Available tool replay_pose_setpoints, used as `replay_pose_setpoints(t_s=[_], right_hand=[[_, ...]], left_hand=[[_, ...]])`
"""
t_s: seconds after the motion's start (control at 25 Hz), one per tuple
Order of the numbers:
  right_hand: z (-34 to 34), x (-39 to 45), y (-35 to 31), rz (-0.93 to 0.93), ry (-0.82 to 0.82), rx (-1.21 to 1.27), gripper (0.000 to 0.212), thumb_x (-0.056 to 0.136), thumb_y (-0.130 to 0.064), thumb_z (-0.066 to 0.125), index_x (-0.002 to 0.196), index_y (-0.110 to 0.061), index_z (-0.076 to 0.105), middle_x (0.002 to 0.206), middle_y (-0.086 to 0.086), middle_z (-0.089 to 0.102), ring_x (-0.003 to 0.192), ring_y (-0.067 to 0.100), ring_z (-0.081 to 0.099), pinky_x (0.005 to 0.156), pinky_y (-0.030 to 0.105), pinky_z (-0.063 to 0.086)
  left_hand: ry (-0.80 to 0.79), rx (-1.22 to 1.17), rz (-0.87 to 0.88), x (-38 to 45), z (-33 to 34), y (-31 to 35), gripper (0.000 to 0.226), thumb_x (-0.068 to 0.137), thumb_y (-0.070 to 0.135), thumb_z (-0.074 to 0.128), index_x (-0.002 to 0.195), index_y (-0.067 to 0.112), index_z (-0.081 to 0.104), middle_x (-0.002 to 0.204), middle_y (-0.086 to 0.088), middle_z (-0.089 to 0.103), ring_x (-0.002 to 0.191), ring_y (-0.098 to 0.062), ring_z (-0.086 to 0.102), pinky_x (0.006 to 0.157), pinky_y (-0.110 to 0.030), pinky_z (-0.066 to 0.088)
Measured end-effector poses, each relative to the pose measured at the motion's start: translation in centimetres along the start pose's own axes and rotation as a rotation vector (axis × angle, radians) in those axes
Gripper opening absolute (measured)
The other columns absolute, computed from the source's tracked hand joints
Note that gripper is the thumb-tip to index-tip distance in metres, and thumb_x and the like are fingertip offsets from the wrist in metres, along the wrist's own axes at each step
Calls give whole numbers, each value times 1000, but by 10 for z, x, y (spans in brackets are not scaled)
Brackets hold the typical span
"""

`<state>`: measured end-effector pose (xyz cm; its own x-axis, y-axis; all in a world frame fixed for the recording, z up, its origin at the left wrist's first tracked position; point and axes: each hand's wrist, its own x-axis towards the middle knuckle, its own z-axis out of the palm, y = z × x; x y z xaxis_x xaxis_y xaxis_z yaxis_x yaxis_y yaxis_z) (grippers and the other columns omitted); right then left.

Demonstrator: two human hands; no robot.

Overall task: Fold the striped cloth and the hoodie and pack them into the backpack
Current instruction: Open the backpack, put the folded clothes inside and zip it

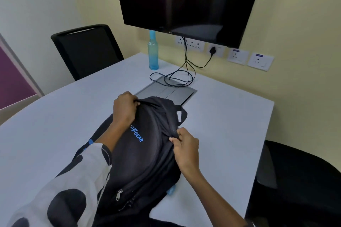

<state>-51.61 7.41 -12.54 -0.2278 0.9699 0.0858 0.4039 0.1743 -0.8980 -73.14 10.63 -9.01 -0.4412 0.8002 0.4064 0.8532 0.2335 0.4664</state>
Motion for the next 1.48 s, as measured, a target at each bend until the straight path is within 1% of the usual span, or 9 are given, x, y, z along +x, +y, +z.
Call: replay_pose_setpoints(t_s=[0.16, 0.36, 0.8, 1.0, 1.08, 1.2, 1.28, 1.36, 1.48], right_hand=[[-36, 25, -12, -29, 28, 83, 32, 87, 2, 59, 66, -18, 46, 64, 3, 57, 52, 10, 39, 49, 13, 33], [-116, 98, -11, -67, 188, 77, 16, 80, 4, 64, 74, -10, 60, 70, -3, 64, 68, 13, 60, 59, 8, 40], [-313, 324, 40, -202, 510, -72, 26, 79, 10, 60, 80, -15, 64, 75, -6, 63, 75, 11, 61, 64, 0, 38], [-365, 396, 102, -158, 581, -137, 25, 80, 8, 58, 79, -17, 63, 70, -13, 62, 88, 21, 65, 83, 27, 48], [-374, 416, 117, -142, 580, -133, 24, 82, 5, 57, 84, -18, 63, 78, -6, 66, 96, 26, 63, 84, 28, 46], [-363, 426, 134, -284, 591, -479, 39, 90, -11, 53, 129, -13, 53, 129, 11, 57, 128, 35, 46, 104, 35, 32], [-337, 419, 150, -528, 501, -998, 69, 88, -49, 51, 149, -22, 29, 156, 11, 26, 144, 37, 18, 111, 62, 15], [-312, 419, 169, -600, 266, -1264, 100, 68, -77, 52, 151, -34, 16, 161, 6, 5, 146, 38, 0, 101, 79, 5], [-304, 447, 196, -431, 139, -1358, 124, 47, -89, 54, 151, -40, 6, 161, 3, -8, 145, 39, -12, 93, 84, 0]], left_hand=[[83, -82, 16, 18, -16, 22, 14, 87, 8, 61, 93, 5, 73, 98, -12, 67, 91, -31, 60, 76, -28, 37], [96, -342, -54, 58, 4, 89, 8, 84, 11, 65, 88, 9, 72, 88, -8, 68, 77, -29, 67, 81, -45, 53], [51, -726, -91, 188, 160, 279, 11, 85, 4, 66, 94, 0, 70, 72, 8, 58, 64, -15, 66, 79, -38, 58], [41, -743, -7, 233, 247, 336, 14, 85, 5, 66, 97, -1, 70, 92, -10, 65, 73, -22, 67, 80, -38, 57], [41, -649, 44, 250, 269, 348, 21, 85, 8, 66, 106, 3, 69, 103, -13, 64, 78, -21, 65, 84, -36, 55], [-76, -467, 203, 251, 300, 343, 61, 84, 16, 68, 139, 15, 42, 139, -7, 39, 112, -20, 52, 97, -33, 45], [-267, -336, 288, 234, 324, 331, 91, 80, 31, 73, 150, 25, 15, 157, -4, 6, 139, -22, 27, 109, -41, 35], [-457, -111, 369, 218, 349, 318, 113, 71, 46, 76, 148, 39, -8, 155, 0, -24, 146, -25, 1, 113, -55, 22], [-566, 142, 413, 214, 376, 304, 130, 60, 56, 79, 137, 51, -26, 140, 3, -51, 140, -31, -26, 109, -66, 7]])
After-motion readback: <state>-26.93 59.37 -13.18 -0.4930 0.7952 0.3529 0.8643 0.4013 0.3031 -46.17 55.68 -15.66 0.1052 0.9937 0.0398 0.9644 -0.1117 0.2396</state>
